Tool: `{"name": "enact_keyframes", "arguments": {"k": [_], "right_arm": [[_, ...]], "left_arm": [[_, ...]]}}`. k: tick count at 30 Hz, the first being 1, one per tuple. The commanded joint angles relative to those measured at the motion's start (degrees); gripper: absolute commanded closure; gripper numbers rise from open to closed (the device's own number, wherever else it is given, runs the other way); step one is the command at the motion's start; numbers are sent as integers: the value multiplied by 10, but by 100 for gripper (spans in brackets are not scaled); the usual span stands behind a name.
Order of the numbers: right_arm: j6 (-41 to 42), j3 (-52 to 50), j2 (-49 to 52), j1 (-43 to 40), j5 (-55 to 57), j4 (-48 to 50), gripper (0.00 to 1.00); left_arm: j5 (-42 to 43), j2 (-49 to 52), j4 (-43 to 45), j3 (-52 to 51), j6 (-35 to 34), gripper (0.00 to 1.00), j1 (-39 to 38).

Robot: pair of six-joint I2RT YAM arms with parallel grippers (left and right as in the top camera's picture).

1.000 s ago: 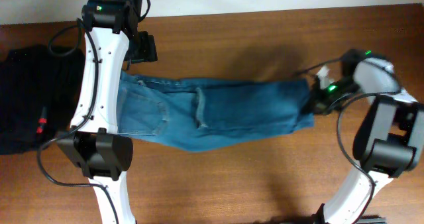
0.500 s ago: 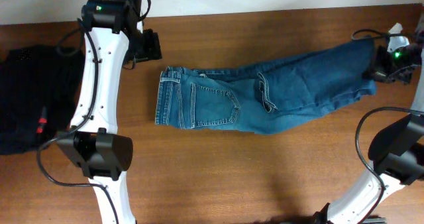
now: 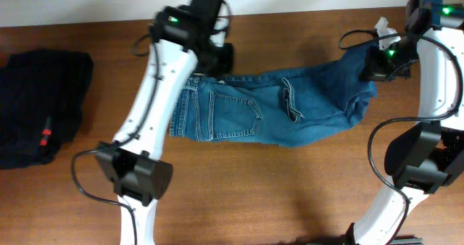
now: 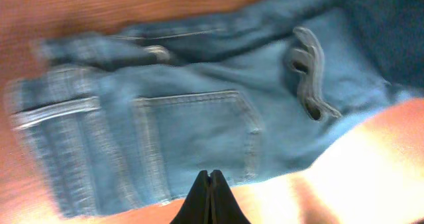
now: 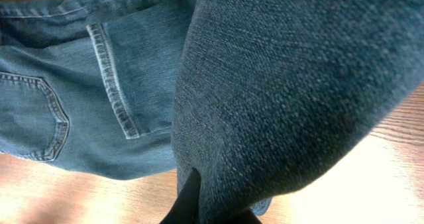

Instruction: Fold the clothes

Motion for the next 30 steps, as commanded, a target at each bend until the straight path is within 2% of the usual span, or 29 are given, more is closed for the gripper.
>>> {"name": "enact_keyframes", "arguments": {"k": [1, 8, 14, 22, 30], "right_arm": [[4, 11, -9, 0, -10, -2, 96], [6, 11, -9, -7, -10, -4, 96], [7, 11, -9, -6, -10, -2, 96], [7, 11, -9, -6, -10, -5, 96], [7, 11, -9, -6, -10, -5, 96]], "left_arm": [[18, 2, 33, -30, -5, 99, -50], [19, 2, 170, -151, -63, 100, -132], [46, 2, 302, -257, -82, 99, -179], [46, 3, 407, -363, -114, 99, -200], [47, 4, 498, -464, -116, 99, -205]]}}
